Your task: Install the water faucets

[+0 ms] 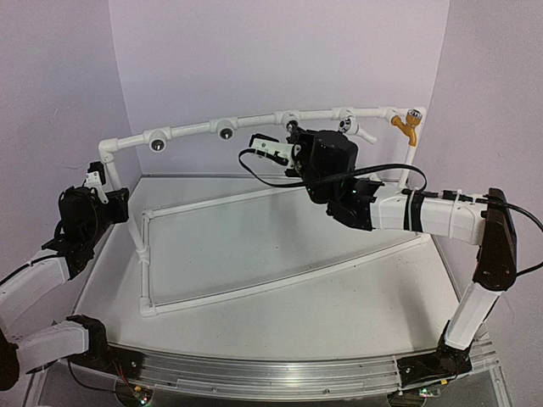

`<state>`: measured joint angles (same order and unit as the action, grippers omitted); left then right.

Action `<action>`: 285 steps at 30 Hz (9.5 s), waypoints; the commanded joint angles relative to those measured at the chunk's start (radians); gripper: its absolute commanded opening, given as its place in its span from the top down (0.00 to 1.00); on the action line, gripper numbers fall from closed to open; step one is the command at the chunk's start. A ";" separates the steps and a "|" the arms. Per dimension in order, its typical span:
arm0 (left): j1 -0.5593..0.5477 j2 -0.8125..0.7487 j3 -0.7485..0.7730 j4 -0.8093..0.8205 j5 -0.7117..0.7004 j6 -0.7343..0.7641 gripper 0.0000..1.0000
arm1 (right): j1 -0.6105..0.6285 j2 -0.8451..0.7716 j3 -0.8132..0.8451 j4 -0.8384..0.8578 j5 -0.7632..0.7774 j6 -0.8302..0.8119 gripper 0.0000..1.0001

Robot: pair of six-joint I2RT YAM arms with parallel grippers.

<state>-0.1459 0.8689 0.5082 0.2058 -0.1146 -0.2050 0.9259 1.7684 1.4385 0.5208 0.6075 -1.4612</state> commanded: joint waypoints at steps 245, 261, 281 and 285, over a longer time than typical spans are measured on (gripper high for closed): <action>-0.063 -0.024 -0.018 -0.097 0.124 -0.166 1.00 | 0.013 -0.415 -0.104 -0.520 -0.114 -0.073 0.07; -0.063 -0.037 -0.023 -0.098 0.129 -0.163 1.00 | 0.012 -0.158 -0.006 -0.189 -0.157 -0.569 0.14; -0.063 -0.054 -0.025 -0.101 0.128 -0.163 1.00 | 0.010 -0.016 0.058 -0.047 -0.104 -0.599 0.63; -0.063 -0.057 -0.025 -0.102 0.128 -0.162 1.00 | 0.008 0.012 0.079 -0.032 -0.064 -0.560 0.85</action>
<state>-0.1810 0.8059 0.4866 0.1603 -0.1061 -0.2268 0.9347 1.7526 1.4454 0.4074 0.5074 -2.0251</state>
